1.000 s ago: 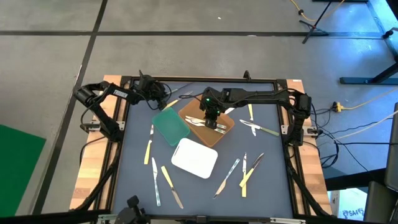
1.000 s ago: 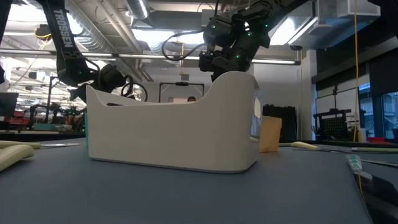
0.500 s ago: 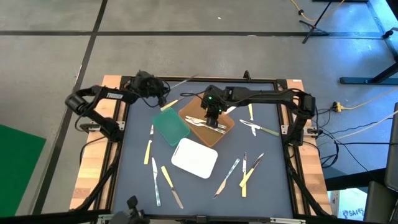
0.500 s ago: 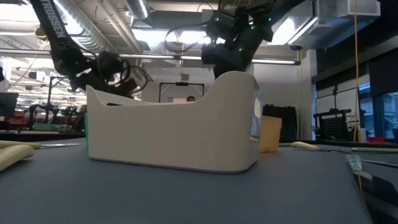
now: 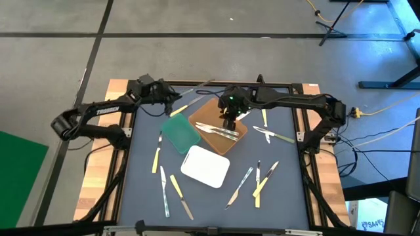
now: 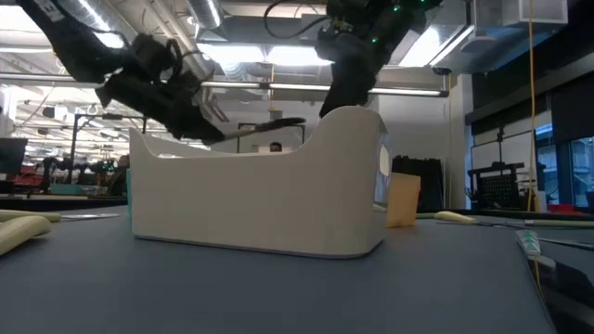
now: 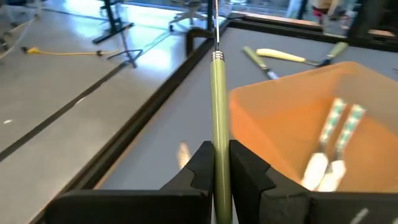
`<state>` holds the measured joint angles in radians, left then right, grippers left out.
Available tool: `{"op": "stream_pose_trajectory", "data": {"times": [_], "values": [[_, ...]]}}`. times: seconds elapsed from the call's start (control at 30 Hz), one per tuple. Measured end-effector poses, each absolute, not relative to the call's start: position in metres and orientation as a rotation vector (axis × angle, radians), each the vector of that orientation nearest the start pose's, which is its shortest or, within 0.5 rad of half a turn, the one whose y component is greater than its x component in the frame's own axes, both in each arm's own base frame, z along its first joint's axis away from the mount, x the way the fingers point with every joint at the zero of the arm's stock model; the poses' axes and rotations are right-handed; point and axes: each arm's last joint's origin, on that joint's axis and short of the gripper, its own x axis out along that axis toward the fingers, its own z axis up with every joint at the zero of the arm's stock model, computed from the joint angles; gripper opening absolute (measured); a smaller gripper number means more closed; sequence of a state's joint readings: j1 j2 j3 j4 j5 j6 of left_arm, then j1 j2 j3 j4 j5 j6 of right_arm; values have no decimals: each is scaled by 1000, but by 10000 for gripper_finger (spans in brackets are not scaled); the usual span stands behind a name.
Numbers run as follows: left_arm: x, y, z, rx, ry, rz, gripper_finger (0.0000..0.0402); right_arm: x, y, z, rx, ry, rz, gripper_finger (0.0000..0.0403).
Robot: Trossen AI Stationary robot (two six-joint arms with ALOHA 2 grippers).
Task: Sort silverware by color (type)
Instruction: Put the green table knife into the white bin
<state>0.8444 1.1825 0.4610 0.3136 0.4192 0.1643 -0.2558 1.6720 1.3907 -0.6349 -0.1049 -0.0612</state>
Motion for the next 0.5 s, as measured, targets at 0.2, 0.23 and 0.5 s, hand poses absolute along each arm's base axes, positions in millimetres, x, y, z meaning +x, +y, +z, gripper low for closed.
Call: {"op": "stream_pose_trajectory", "data": {"times": [0.2,0.23,0.5], "values": [[162,141,205,-79,375,301,23,333,-84,292,106,922,-120,104],[162,138,207,-79,379,289,23,330,-83,294,108,928,-119,104],[152,103,210,-141,496,160,23,321,-81,300,111,951,-119,104]]}}
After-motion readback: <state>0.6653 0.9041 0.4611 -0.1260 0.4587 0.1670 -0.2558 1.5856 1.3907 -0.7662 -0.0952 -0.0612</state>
